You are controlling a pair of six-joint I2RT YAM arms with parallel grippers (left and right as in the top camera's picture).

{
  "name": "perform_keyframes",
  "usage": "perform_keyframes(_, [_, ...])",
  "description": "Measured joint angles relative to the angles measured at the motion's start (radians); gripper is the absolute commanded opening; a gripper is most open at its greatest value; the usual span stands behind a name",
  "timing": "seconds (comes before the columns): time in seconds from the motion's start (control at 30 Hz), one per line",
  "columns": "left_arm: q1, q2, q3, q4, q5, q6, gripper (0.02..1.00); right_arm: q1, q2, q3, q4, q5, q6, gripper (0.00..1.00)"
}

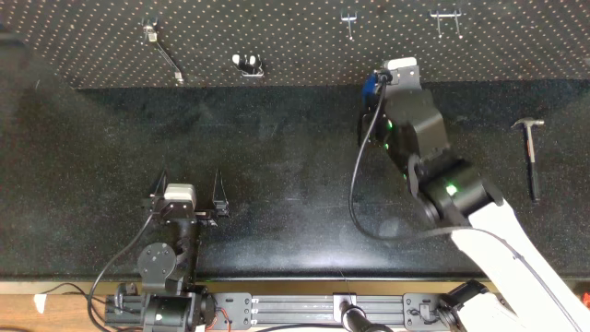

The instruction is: Place Tools Onto Pegboard

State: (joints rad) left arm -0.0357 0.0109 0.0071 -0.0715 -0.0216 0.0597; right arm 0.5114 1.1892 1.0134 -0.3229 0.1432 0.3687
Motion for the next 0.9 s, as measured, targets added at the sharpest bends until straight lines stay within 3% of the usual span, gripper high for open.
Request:
perform_keyframes(0.13, [0.0, 0.0, 0.0, 0.0, 0.0, 0.0, 0.996, 0.103, 0.017, 0.0, 0.168, 0.103, -0.07, 0.075])
perform_keyframes(0.5, [0.0, 0.0, 0.0, 0.0, 0.0, 0.0, 0.996, 0.106, 0.327, 0.0, 0.629, 0.125, -0.394, 0.075])
perform_keyframes(0.57, [0.0, 0.0, 0.0, 0.0, 0.0, 0.0, 0.996, 0.106, 0.369, 0.0, 0.674, 0.132, -0.411, 0.071])
perform_keyframes(0.7, [0.0, 0.0, 0.0, 0.0, 0.0, 0.0, 0.996, 0.106, 0.402, 0.0, 0.69, 0.232, -0.419, 0.075])
perform_keyframes(0.9, [0.0, 0.0, 0.0, 0.0, 0.0, 0.0, 0.996, 0.096, 0.438, 0.0, 0.706, 0.251, -0.421, 0.077])
